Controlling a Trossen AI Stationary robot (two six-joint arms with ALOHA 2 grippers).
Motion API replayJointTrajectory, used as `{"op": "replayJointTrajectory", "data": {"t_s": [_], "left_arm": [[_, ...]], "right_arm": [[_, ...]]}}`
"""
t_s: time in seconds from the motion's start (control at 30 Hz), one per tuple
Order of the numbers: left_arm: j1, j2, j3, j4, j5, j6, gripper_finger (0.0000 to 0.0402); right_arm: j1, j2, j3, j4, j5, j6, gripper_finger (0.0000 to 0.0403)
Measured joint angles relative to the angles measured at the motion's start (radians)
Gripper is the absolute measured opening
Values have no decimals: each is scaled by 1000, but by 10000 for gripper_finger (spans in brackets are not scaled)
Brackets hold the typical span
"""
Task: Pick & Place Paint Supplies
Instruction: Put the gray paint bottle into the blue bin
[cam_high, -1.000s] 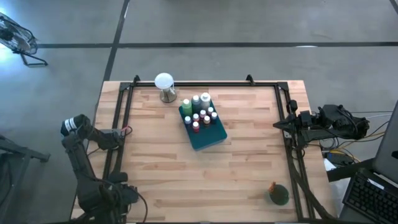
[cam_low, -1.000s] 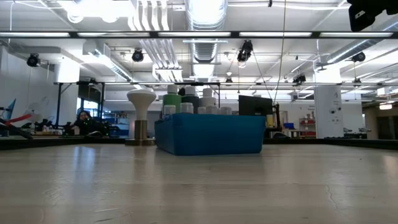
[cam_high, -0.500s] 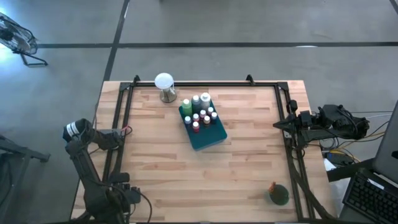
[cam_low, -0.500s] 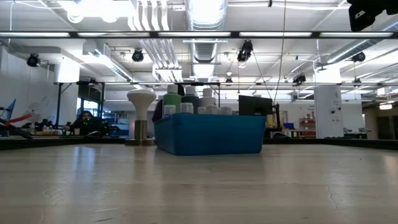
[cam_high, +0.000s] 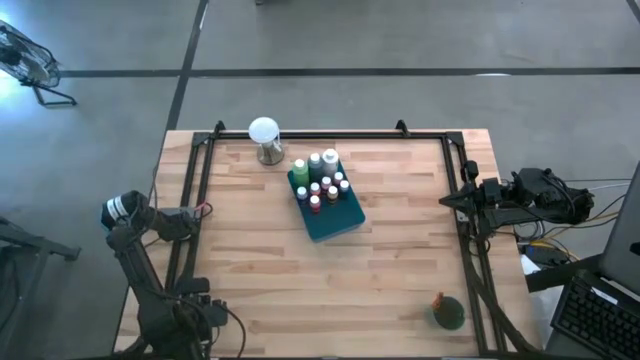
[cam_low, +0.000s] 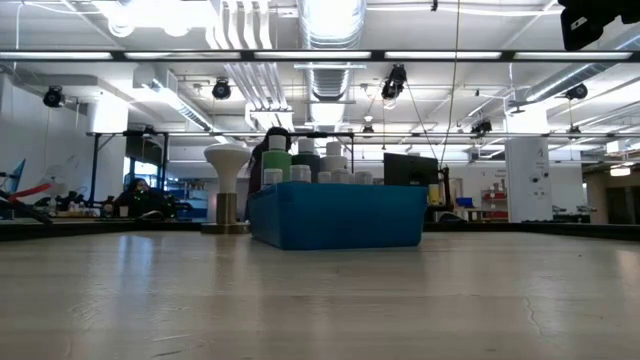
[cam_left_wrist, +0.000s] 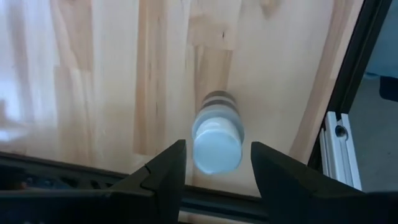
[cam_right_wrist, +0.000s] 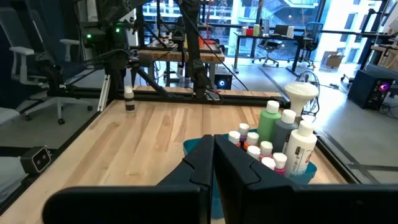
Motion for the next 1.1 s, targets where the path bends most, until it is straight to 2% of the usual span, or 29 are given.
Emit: {"op": "replayJointTrajectory", "data": {"t_s": [0.17, 1.1], "left_arm": [[1, 0, -43, 61, 4, -1, 186], [1, -2, -91, 110, 3, -18, 167]], "right_arm": [[0, 0, 0, 0, 0, 0, 8], [0, 0, 0, 0, 0, 0, 8]]}}
